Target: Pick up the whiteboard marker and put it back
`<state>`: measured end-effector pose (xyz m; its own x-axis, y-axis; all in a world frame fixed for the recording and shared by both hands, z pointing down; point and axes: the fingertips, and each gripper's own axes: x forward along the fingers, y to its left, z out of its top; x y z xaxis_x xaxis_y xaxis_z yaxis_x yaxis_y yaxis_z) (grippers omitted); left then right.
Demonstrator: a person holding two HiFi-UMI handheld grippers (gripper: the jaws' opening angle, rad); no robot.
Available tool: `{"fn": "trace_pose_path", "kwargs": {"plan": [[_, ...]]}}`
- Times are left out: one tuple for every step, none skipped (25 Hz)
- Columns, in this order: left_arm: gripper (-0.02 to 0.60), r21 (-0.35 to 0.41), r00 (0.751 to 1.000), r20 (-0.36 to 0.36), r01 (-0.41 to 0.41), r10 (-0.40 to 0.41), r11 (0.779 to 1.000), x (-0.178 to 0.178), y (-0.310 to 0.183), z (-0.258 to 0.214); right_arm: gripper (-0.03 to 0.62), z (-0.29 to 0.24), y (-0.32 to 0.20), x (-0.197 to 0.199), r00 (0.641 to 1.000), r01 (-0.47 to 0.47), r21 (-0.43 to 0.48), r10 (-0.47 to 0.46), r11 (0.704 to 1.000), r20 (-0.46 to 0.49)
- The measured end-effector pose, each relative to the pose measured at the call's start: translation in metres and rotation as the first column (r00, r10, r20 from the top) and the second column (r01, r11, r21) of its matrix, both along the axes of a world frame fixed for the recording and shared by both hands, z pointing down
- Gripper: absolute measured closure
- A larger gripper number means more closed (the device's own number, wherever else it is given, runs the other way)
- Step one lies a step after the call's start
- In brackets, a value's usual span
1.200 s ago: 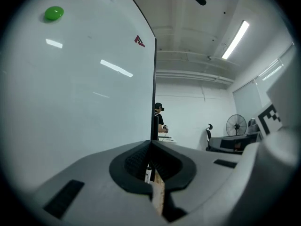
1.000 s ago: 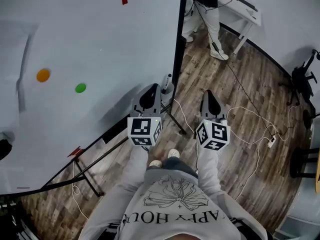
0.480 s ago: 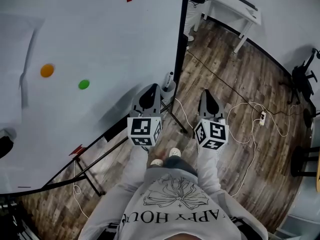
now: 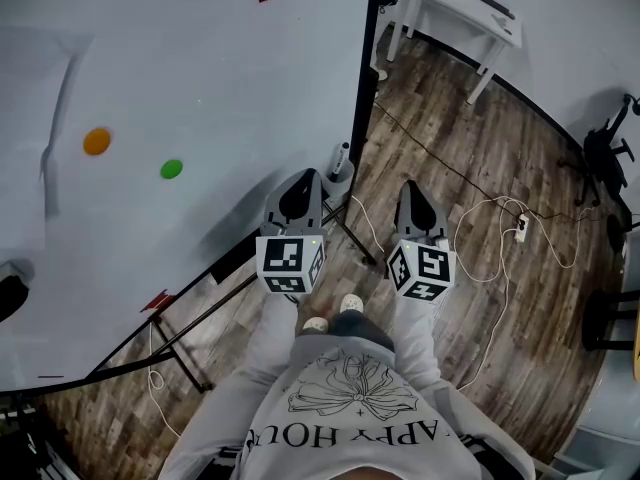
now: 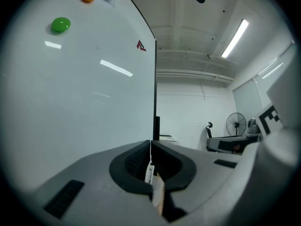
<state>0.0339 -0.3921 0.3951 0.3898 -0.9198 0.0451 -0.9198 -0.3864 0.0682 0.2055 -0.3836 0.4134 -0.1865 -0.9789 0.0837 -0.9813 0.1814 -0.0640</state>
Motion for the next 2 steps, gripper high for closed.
{"fn": "trace_pose_path", "kwargs": {"plan": [[0.572, 0.0, 1.0, 0.001, -0.001, 0.001, 1.0, -0.001, 0.0002, 0.0004, 0.591, 0.0002, 0.0003, -0.0012, 1.0, 0.0, 0.0, 0.0, 1.0, 0.0], [0.574, -0.001, 1.0, 0.002, -0.001, 0.001, 1.0, -0.002, 0.0005, 0.0008, 0.591, 0.0005, 0.0006, -0.0024, 1.0, -0.001, 0.0, 0.001, 1.0, -0.001]]}}
